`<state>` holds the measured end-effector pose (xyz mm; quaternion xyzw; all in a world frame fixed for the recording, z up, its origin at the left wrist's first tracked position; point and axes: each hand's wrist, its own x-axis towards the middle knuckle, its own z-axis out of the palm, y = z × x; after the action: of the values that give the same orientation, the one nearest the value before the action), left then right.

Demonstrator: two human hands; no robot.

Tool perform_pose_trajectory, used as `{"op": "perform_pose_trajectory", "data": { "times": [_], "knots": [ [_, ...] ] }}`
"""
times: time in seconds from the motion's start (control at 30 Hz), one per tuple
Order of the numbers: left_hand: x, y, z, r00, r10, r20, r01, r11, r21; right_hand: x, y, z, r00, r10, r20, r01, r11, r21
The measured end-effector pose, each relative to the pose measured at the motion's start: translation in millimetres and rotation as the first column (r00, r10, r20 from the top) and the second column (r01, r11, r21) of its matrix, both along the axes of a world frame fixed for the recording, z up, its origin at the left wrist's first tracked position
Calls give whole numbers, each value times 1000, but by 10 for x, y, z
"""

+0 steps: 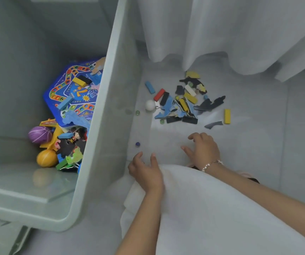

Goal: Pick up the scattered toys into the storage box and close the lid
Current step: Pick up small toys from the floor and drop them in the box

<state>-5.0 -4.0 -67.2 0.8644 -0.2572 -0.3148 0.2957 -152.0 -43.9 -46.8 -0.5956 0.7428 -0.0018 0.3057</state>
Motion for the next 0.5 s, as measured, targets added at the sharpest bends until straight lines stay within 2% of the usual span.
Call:
{"op": "perform_pose_trajectory", "data": {
  "times": [0.1, 0.17, 0.4, 0.5],
  "knots": [
    [35, 85, -158, 1000, 7, 25, -8, 999, 38, -54, 52, -110, 994, -50, -98, 59, 994, 89],
    [53, 118, -231, 1000, -1, 10, 1, 998, 62, -68, 110, -175, 989, -113, -99, 126, 982, 141],
    [162, -11, -349, 991, -102, 86, 100, 995, 30, -201, 226, -317, 948, -318, 22, 313, 940, 132],
    [143, -122, -327, 993, -73, 92, 77, 996, -45, -304, 279, -369, 917, -382, 115, 369, 922, 118]
  ]
}}
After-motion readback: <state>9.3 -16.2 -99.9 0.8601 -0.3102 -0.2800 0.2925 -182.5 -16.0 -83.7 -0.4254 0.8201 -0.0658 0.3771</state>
